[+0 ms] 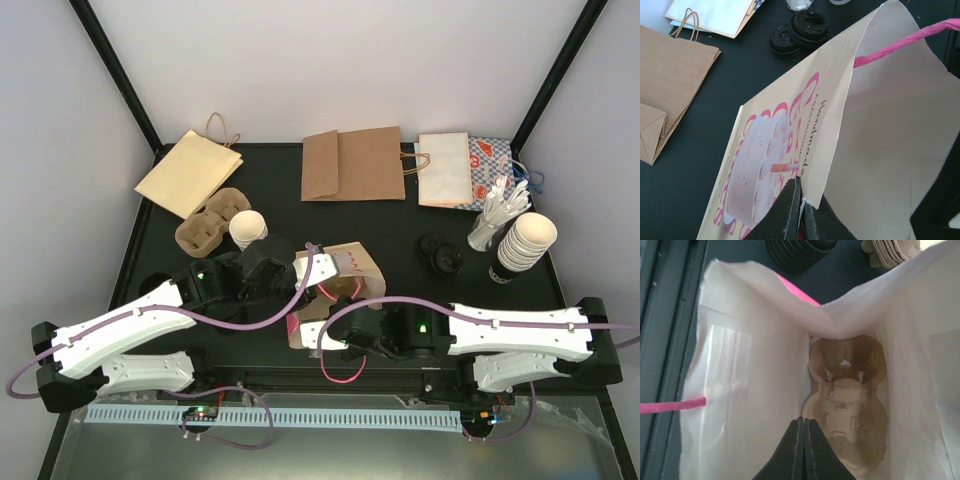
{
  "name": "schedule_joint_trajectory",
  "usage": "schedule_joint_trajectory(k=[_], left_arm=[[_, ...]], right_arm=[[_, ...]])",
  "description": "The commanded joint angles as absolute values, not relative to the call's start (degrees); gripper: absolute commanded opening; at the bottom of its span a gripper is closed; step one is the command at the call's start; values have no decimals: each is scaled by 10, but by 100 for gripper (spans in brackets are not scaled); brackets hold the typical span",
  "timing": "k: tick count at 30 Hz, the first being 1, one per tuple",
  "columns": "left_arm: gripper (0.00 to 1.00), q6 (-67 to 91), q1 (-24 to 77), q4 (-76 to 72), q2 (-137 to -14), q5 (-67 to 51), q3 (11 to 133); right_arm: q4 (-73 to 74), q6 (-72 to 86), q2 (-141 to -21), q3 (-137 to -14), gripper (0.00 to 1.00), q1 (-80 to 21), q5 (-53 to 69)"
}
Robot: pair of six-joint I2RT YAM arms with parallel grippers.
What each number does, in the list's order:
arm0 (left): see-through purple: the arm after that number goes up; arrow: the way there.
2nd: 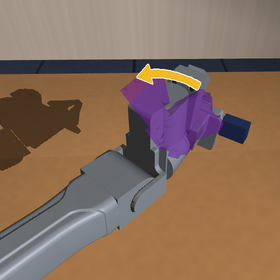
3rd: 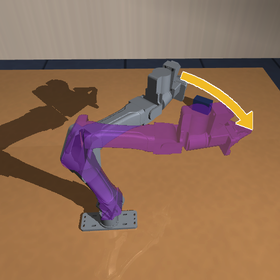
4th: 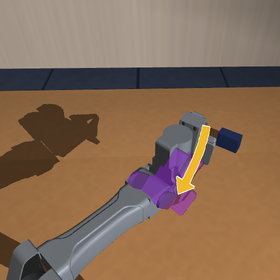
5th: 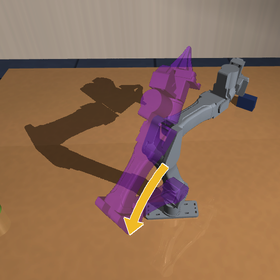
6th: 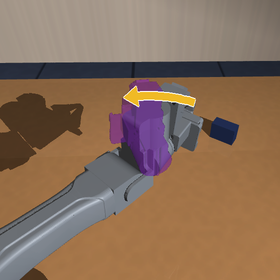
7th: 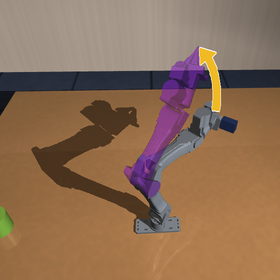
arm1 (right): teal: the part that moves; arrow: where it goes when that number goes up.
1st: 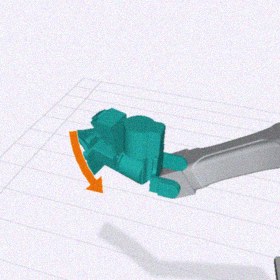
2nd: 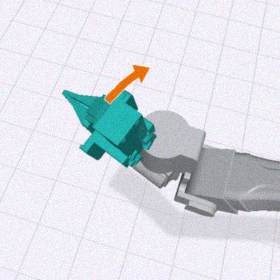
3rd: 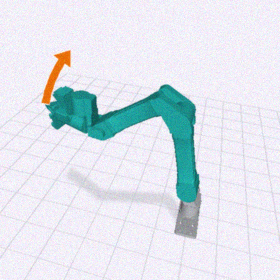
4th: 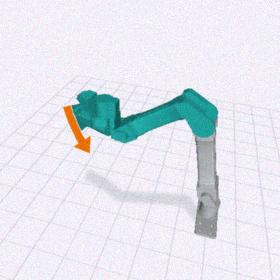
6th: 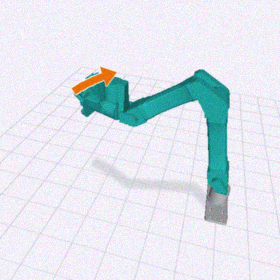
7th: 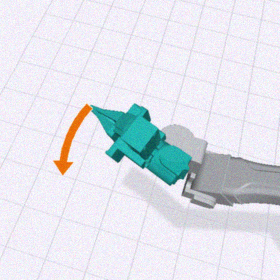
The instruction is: Pack the takeout coffee
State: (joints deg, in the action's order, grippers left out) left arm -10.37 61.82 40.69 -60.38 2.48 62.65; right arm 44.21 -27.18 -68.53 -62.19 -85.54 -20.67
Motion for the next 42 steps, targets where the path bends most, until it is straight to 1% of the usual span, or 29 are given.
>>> schedule_joint_trajectory(k=[1,12,27,38,42], left_arm=[[2,-95,617,400,-603,12,634],[2,-97,617,400,-602,5,634],[1,-112,617,413,-596,-10,633],[1,-113,618,411,-598,-27,634],[2,-105,618,414,-596,-8,633]], right_arm=[[412,-302,-690,-602,1,-857,-262],[361,-341,-718,-586,1,-817,-271],[308,-363,-744,-526,1,-752,-256],[288,-386,-806,-544,1,-746,-273],[288,-381,-817,-541,1,-745,-293]])
